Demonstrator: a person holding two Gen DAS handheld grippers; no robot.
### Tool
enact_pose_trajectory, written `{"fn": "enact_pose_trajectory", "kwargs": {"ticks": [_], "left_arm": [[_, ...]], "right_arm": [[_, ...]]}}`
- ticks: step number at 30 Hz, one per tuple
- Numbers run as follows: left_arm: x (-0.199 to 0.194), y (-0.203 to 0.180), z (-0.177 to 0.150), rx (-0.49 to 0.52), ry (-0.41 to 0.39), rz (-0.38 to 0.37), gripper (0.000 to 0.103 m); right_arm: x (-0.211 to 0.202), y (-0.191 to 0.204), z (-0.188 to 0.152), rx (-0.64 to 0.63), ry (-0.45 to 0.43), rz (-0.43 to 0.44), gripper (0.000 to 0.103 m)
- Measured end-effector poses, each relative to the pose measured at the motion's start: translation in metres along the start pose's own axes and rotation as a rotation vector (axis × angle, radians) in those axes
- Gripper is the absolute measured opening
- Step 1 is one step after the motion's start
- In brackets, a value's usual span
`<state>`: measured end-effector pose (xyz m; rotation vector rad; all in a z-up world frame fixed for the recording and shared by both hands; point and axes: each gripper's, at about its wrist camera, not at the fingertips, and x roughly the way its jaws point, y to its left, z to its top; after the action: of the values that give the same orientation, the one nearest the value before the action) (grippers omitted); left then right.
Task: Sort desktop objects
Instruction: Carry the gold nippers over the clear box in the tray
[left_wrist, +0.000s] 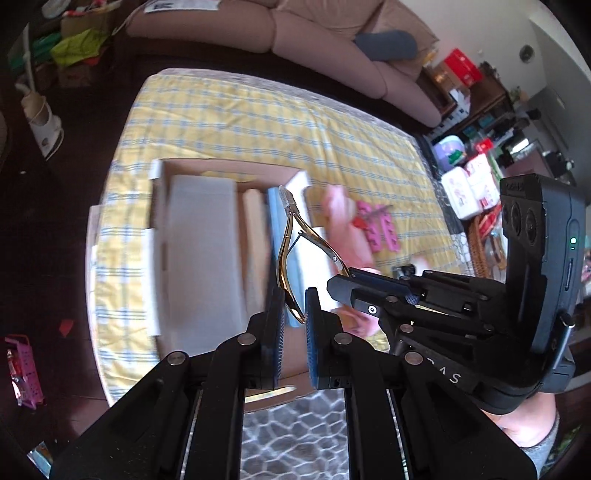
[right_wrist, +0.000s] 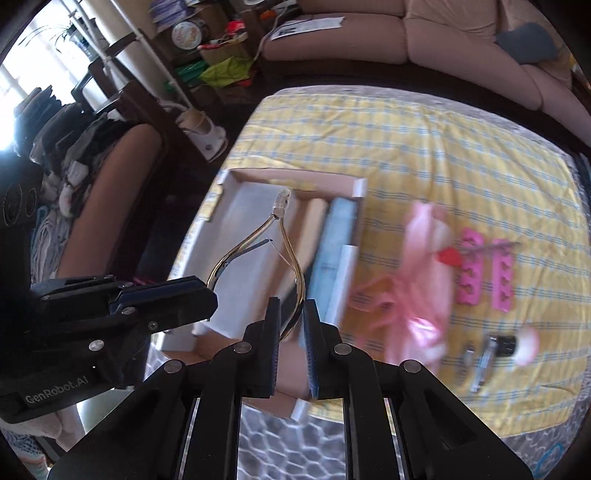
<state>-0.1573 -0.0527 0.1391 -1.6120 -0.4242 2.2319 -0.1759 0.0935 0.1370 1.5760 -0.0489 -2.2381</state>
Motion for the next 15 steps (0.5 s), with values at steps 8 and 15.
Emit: {"fn": "enact_pose_trajectory", "kwargs": {"ticks": [8, 15], "left_arm": [[0.013, 0.064, -0.003, -0.047, 0.031, 0.026, 0.01], [0.038, 0.087, 0.0, -0.05, 0.061, 0.023, 0.01]], "right_arm": [[0.063, 0.038, 0.014, 0.012, 0.041, 0.054, 0.012], [0.098, 0.037, 0.017, 0.03, 0.067, 0.033, 0.012]]}}
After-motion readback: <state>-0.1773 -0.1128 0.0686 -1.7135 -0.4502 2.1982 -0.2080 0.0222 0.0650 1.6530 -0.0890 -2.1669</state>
